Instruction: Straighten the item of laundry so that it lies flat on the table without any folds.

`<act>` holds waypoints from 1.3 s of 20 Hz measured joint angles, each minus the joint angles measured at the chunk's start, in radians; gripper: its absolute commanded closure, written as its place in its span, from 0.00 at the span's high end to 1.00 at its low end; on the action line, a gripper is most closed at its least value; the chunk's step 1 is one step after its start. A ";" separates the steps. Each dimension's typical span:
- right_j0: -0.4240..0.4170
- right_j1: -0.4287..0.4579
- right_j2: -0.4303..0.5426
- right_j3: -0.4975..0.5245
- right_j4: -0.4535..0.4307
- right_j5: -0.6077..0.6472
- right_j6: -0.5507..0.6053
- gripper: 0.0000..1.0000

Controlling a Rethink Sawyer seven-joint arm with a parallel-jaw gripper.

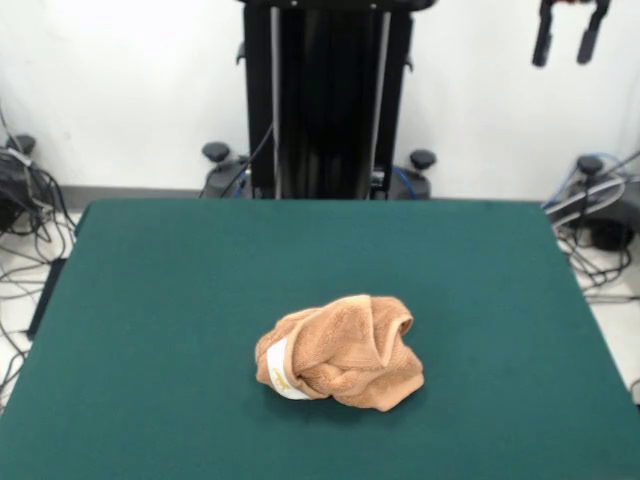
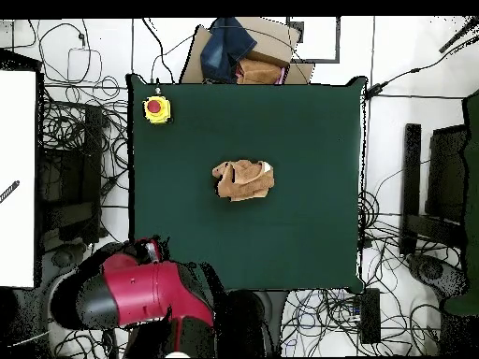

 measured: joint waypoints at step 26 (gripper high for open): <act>-0.176 0.260 -0.001 -0.017 -0.129 -0.218 0.000 1.00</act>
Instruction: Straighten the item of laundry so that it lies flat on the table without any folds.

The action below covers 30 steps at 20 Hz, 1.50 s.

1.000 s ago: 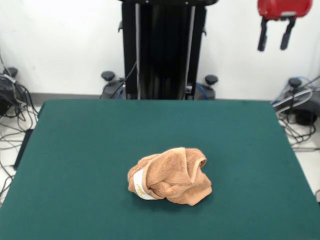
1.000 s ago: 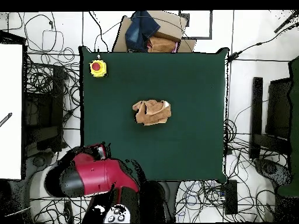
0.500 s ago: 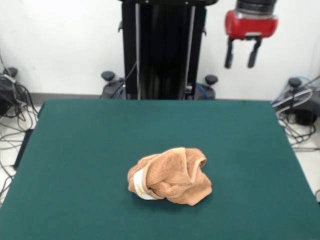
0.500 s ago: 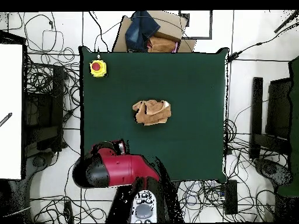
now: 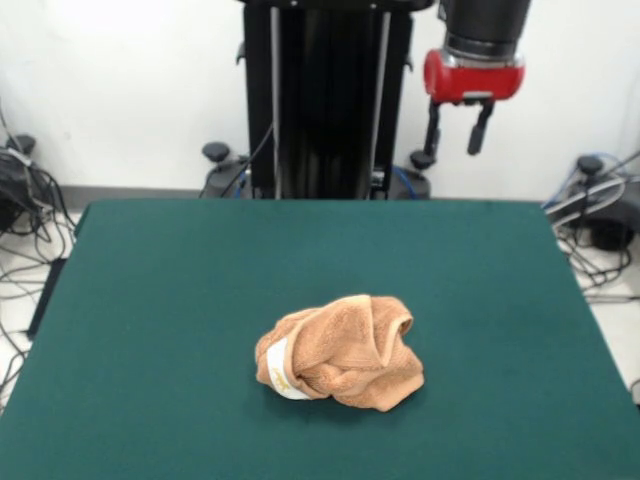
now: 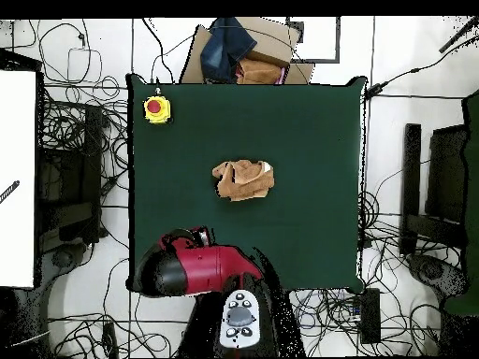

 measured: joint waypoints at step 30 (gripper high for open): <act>-0.090 0.146 0.003 -0.171 -0.133 -0.065 0.000 1.00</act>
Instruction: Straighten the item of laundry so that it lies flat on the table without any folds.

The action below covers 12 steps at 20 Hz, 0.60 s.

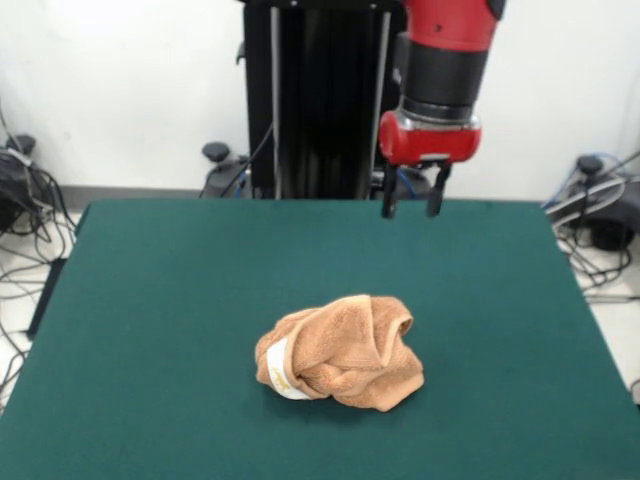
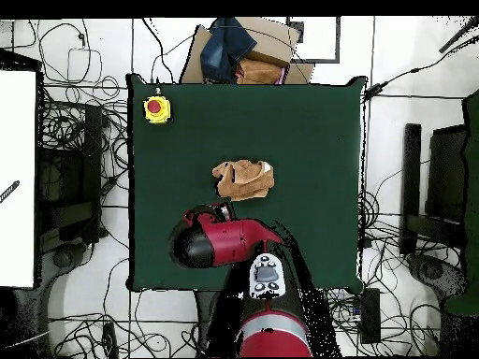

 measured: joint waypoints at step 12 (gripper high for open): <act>-0.015 0.086 0.001 -0.061 -0.067 -0.047 0.000 1.00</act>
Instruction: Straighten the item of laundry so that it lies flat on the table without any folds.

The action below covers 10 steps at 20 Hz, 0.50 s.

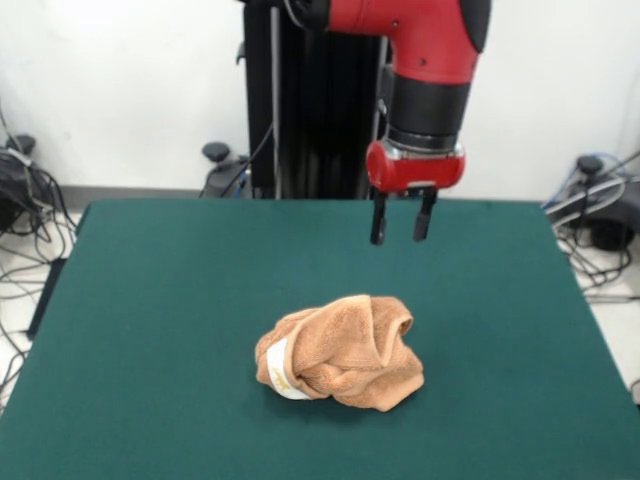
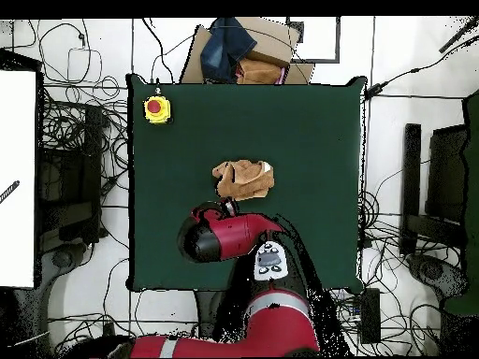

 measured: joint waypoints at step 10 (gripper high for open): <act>0.000 0.072 0.000 -0.042 -0.037 -0.067 0.000 1.00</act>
